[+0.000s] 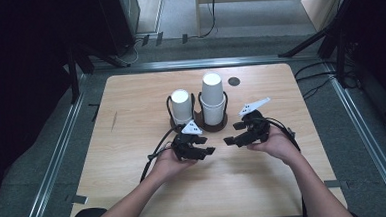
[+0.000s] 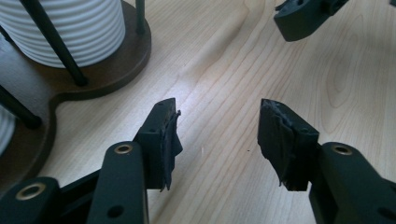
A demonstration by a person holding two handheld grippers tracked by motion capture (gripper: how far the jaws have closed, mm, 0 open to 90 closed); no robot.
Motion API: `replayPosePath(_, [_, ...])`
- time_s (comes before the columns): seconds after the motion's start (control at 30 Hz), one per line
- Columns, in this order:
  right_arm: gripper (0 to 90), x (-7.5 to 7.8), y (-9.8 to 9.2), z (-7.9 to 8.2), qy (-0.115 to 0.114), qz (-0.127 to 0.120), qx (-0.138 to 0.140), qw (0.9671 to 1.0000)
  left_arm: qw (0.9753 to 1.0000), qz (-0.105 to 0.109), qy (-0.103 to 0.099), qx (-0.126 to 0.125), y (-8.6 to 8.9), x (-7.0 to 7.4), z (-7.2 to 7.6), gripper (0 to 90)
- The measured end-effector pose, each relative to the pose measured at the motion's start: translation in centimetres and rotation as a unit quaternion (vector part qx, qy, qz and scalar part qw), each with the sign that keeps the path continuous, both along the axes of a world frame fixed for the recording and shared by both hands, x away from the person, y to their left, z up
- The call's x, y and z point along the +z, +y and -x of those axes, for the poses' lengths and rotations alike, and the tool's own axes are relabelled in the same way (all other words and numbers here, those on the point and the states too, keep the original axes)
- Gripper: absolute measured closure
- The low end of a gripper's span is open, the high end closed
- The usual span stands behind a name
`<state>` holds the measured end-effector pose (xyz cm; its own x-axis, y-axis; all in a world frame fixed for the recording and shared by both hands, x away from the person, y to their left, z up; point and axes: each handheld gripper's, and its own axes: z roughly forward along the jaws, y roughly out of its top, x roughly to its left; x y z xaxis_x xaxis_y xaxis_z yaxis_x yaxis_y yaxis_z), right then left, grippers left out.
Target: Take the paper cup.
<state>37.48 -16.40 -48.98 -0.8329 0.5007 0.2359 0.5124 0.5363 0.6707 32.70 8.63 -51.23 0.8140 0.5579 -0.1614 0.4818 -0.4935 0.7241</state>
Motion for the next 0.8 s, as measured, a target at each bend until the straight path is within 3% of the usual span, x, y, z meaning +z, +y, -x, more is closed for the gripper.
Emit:
replayPosePath(0.1, [34.4, 0.4, 0.1, 0.1, -0.004, 0.003, 0.010, 0.9999, 0.9998, 0.016, 0.013, -0.006, 0.4, -0.1, -0.2, 51.6])
replayPosePath(0.23, [44.6, 1.0, 0.1, 0.6, -0.023, 0.006, 0.019, 0.9995, 0.9994, 0.031, 0.011, 0.006, 1.2, -0.1, -0.3, 54.8])
replayPosePath(0.4, [46.3, 1.3, 0.1, 0.9, -0.050, -0.009, 0.018, 0.9986, 0.9989, 0.042, 0.016, 0.014, 2.1, 0.6, -0.7, 55.4])
replayPosePath(0.57, [53.0, 1.1, 0.6, 0.6, -0.029, 0.017, 0.019, 0.9992, 0.9993, 0.037, -0.003, 0.010, 2.5, 1.2, -0.8, 58.2])
replayPosePath(0.7, [49.8, 1.1, 0.9, 0.5, -0.029, 0.001, 0.031, 0.9991, 0.9994, 0.032, -0.001, 0.014, 2.6, 1.4, -1.1, 59.4])
replayPosePath(0.8, [48.2, 0.9, 0.9, 0.5, -0.022, 0.002, 0.037, 0.9991, 0.9998, 0.020, -0.004, 0.009, 2.5, 1.5, -1.1, 62.6])
